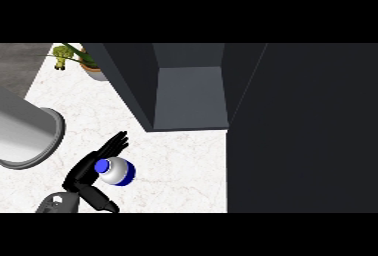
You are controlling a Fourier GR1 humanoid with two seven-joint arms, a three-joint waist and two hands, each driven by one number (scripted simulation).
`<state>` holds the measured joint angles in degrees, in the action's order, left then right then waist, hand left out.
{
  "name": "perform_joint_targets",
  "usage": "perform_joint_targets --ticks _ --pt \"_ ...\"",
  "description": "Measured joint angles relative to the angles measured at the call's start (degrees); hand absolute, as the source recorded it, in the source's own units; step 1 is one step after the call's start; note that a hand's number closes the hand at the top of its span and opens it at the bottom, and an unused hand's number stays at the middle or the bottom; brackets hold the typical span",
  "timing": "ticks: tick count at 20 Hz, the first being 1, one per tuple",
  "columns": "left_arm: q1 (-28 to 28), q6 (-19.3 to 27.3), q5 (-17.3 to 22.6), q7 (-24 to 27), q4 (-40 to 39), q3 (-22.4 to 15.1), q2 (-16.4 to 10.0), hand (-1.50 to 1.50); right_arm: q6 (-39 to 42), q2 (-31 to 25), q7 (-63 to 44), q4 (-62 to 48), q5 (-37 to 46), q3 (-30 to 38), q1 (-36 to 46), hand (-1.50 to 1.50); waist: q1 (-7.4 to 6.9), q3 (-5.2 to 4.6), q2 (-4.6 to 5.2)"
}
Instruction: Pick up the bottled water, place it into the cabinet and close the cabinet
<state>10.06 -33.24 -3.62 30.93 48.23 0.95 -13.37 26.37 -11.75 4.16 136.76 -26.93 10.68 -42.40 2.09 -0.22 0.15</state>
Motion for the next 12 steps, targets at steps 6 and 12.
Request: perform_joint_targets --ticks 6,12 --pt "3.4 -1.4 0.2 2.4 -7.6 -0.8 0.7 -1.5 1.3 0.0 2.4 -0.3 -0.8 -0.2 -2.3 -1.5 0.29 -0.02 0.01" --pt "5.1 -2.5 1.5 4.5 -12.8 -1.3 1.8 1.5 1.3 -0.3 3.6 -0.6 -1.5 -0.3 -3.2 -1.5 0.19 -0.06 0.06"
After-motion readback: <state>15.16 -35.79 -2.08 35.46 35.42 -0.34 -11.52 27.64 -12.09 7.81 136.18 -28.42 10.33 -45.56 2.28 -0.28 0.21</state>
